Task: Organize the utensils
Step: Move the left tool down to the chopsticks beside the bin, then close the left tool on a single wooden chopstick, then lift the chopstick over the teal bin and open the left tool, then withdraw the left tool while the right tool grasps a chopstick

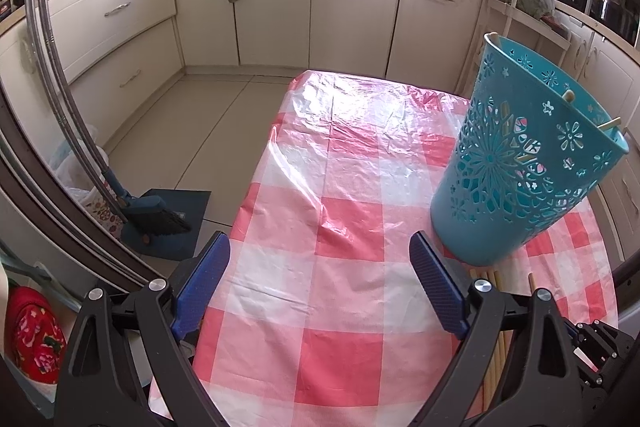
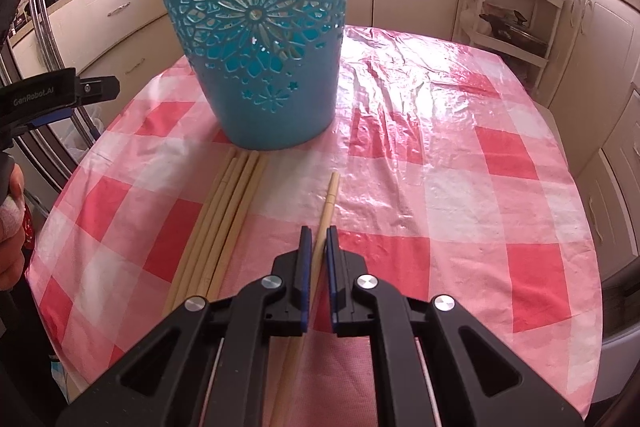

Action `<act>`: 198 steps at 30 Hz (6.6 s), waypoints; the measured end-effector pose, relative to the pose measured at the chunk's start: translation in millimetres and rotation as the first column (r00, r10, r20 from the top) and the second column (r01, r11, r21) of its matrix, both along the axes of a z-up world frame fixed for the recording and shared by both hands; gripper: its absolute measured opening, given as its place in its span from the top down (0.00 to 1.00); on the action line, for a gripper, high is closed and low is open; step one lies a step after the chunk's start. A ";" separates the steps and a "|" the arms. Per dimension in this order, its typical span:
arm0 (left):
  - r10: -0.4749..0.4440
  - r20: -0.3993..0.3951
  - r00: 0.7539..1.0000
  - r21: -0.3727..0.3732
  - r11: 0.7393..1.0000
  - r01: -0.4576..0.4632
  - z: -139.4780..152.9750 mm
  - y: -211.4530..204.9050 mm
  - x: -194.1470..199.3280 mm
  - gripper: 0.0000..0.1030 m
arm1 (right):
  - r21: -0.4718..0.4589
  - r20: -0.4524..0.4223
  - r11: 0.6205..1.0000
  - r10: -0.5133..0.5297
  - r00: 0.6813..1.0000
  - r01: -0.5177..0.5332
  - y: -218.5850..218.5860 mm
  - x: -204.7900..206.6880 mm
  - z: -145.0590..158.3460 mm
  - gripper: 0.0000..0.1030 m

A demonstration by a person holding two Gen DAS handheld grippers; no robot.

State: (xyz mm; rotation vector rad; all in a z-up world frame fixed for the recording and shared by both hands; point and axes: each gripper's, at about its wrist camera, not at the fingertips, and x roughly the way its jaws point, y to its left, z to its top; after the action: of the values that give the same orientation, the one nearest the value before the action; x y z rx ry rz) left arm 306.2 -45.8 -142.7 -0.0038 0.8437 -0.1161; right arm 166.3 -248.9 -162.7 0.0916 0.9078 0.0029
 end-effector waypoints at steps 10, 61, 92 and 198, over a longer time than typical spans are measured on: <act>-0.018 -0.008 1.000 0.013 1.000 0.018 -3.2 -3.3 -1.5 0.15 | -0.009 -0.027 1.000 0.020 0.999 -0.020 -0.5 2.6 2.6 0.92; -0.239 -0.207 0.949 0.109 0.958 0.265 -54.6 -82.6 -24.9 0.15 | 0.090 0.011 0.995 0.038 0.999 -0.039 -8.8 -2.8 0.4 0.80; -0.343 -0.214 0.915 -0.019 0.938 0.347 -50.0 -88.2 -12.8 0.47 | 0.127 -0.021 0.992 -0.009 1.000 0.012 -21.4 16.1 0.5 0.67; 0.034 0.301 0.953 -0.029 0.999 -0.026 68.3 28.2 -58.3 0.17 | 0.021 -0.008 0.999 0.032 0.999 -0.032 -7.1 13.1 -0.1 0.88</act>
State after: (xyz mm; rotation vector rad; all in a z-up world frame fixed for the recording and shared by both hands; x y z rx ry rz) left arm 247.9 -17.5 -74.4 -0.0218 0.5366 -0.0956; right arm 179.4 -256.0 -162.8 0.0967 0.9172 0.0419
